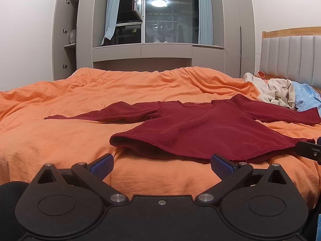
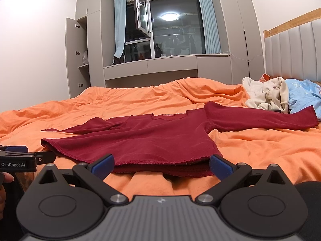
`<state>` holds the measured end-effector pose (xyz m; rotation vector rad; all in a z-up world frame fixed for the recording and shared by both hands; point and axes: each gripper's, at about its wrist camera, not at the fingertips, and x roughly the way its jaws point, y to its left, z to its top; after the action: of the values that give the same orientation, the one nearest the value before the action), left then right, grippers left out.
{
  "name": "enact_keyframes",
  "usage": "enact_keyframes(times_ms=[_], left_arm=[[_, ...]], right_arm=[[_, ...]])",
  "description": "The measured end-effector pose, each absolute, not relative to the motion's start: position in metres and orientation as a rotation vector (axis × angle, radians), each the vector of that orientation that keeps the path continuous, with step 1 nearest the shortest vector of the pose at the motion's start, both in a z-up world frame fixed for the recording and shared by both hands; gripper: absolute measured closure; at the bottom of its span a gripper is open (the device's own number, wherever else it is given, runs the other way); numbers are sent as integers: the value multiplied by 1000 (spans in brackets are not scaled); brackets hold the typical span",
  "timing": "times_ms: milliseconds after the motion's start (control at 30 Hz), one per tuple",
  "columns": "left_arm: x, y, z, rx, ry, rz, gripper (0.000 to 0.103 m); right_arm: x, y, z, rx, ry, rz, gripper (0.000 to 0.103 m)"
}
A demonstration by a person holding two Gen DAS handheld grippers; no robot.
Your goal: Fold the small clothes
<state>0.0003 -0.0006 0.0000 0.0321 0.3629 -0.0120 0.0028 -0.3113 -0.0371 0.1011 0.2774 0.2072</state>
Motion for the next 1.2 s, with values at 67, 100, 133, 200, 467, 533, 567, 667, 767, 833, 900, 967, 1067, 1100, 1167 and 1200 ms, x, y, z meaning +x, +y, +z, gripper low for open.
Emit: enact_keyframes(times_ms=[67,100,133,200,467,533,567,667,767,833,900,967,1067,1100,1167,1200], left_arm=[[0,0,0,32,363,-12,0],[0,0,0,32,363,-12,0],[0,0,0,31,364,-12,0],[0,0,0,30,364,-12,0],[3,-2,-3,30,365,-12,0],[3,-2,-2,30,365,-12,0],[3,-2,-3,29,365,-10,0],[5,0,-3,16,371,-8,0],[11,2,0,-23,395,-24,0],[16,3,7,-33,418,-19,0],[27,-1,13,-30,441,-20,0],[40,-3,22,-35,457,-32,0],[63,-10,38,-38,474,-51,0],[73,-13,43,-41,477,-57,0],[94,-18,52,-44,490,-70,0],[105,-22,56,-41,495,-76,0]], right_arm=[[3,-311,-37,101,278,207,0],[3,-311,-37,101,279,207,0],[3,-311,-37,101,279,207,0],[3,-312,-37,102,278,207,0],[2,-311,-38,107,277,208,0],[2,-311,-37,113,279,208,0],[2,-312,-37,117,281,207,0],[5,-313,-34,130,315,197,0],[11,-316,-29,140,363,169,0],[16,-320,-24,156,387,150,0],[23,-328,-17,183,409,133,0],[33,-336,-8,208,426,99,0],[51,-351,1,233,429,34,0],[58,-357,3,240,433,11,0],[74,-368,7,252,442,-30,0],[80,-376,8,256,442,-43,0]])
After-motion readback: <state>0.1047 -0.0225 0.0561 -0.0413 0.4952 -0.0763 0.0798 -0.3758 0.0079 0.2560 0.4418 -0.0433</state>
